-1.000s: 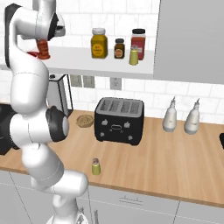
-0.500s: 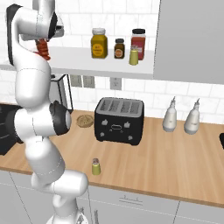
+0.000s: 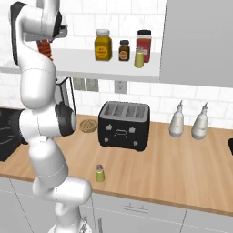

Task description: Put the shaker and condiment bottle from the counter next to their counterparts in the cabinet.

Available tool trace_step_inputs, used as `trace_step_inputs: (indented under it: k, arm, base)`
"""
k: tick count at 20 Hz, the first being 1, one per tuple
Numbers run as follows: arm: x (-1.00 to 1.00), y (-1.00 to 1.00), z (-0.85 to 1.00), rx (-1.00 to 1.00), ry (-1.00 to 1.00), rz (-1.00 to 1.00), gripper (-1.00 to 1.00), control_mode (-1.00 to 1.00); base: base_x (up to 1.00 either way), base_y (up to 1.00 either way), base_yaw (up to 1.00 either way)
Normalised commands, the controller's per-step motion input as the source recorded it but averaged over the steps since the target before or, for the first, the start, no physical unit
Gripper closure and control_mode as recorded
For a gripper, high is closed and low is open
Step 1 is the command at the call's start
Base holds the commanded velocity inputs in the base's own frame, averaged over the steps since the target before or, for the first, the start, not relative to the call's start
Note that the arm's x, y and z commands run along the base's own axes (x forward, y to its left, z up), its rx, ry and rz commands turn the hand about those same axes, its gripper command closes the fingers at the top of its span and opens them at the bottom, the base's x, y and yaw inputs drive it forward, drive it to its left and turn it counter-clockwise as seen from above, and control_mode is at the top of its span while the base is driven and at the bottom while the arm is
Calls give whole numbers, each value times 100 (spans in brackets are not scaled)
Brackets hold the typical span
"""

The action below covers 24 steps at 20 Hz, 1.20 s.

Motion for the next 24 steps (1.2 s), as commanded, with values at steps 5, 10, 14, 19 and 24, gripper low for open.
trace_step_inputs:
  k: [5, 10, 14, 19, 24]
  arm:
    - [-9, 4, -8, 0, 0, 8, -100, -100]
    - [-32, -15, 0, 0, 0, 3, -100, -100]
    - [-47, -43, 1, 4, 0, 0, -100, -100]
    - [-49, -38, 0, 3, 0, -2, -100, -100]
    - [-49, -7, 0, 0, 0, -11, -100, -100]
  base:
    - [0, 0, 0]
    - [0, 0, 0]
    - [0, 0, 0]
    - [0, 0, 0]
    - [0, 0, 0]
